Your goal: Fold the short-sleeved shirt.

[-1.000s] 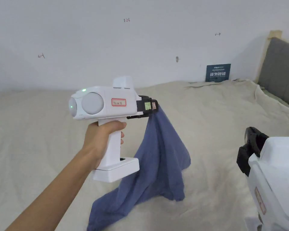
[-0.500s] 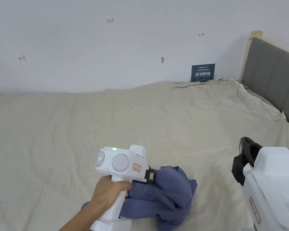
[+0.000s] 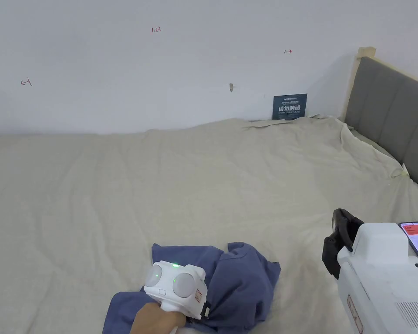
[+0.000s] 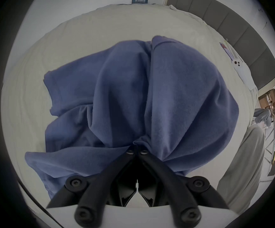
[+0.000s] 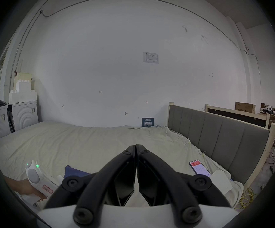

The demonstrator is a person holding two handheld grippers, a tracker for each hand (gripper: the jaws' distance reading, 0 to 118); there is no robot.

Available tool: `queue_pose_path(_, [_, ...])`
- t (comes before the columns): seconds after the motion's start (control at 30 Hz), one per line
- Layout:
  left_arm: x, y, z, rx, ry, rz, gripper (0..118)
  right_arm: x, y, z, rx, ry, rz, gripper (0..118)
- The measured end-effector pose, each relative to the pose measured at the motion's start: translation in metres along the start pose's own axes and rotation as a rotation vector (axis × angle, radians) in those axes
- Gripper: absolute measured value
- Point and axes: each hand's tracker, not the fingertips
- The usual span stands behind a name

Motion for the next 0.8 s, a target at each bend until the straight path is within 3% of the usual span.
queue_pose_path(0.1, [-0.003, 0.0, 0.009, 0.03, 0.004, 0.022, 19, 0.001, 0.002, 0.001, 0.004, -0.001, -0.002, 1])
queue_pose_path(0.3, [-0.02, 0.002, 0.051, 0.21, -0.005, 0.157, 107, 0.0, 0.006, 0.004, 0.016, 0.002, 0.004, 1])
queue_pose_path(0.33, [-0.024, 0.001, 0.062, 0.257, -0.025, 0.183, 113, -0.001, 0.007, 0.004, 0.018, 0.003, 0.005, 1])
queue_pose_path(0.57, [-0.045, -0.016, 0.15, 0.588, -0.057, 0.277, 113, -0.011, 0.015, 0.01, 0.04, 0.017, 0.012, 1])
queue_pose_path(0.8, [-0.055, -0.063, 0.213, 0.986, 0.108, 0.319, 112, -0.021, 0.018, 0.016, 0.054, 0.039, 0.011, 1])
